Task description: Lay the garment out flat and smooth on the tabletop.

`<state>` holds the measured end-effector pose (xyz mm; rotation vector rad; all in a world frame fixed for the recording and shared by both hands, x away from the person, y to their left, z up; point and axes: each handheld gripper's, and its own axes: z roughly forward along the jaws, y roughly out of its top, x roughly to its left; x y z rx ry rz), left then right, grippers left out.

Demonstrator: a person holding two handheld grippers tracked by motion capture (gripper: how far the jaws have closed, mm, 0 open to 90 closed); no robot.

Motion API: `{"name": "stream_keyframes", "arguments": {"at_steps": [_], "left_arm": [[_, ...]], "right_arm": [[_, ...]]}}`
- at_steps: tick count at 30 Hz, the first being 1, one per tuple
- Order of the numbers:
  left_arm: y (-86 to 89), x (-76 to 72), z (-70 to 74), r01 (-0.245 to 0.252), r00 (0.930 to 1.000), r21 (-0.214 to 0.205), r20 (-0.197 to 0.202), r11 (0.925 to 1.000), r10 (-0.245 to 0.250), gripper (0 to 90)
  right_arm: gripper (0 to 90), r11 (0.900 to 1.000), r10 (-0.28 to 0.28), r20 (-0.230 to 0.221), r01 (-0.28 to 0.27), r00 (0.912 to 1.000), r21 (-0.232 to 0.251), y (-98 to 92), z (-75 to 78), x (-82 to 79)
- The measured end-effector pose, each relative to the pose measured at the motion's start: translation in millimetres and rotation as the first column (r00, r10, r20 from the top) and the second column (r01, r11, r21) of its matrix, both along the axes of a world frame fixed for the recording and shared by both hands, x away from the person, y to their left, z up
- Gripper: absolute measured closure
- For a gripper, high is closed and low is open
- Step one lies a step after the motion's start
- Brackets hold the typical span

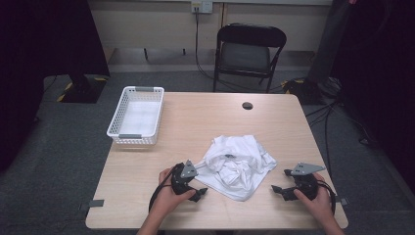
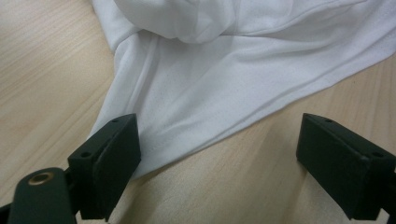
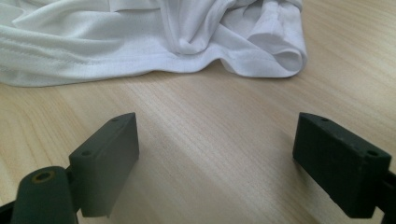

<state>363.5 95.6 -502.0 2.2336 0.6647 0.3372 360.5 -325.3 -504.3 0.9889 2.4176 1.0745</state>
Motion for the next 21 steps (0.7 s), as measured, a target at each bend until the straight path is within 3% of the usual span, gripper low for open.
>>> {"name": "stream_keyframes", "arguments": {"at_steps": [16,19,21], "left_arm": [[-1.8,-1.1,0.1,-0.016,0.9999,0.000,-0.001,0.9999,0.016,13.0],[-1.9,-1.0,0.5,-0.021,0.9998,-0.007,-0.005,0.9998,0.021,13.7],[-0.7,-0.4,3.7,-0.029,0.9991,-0.039,-0.033,0.9988,0.028,14.3]], "right_arm": [[13.1,0.9999,-0.011,0.001,0.011,0.9999,-0.003,3.7,0.1,0.2],[13.7,1.0000,-0.006,-0.001,0.006,1.0000,-0.002,4.9,0.3,0.2],[15.6,0.9999,-0.004,-0.014,0.004,0.9999,-0.015,7.3,3.3,0.8]]}}
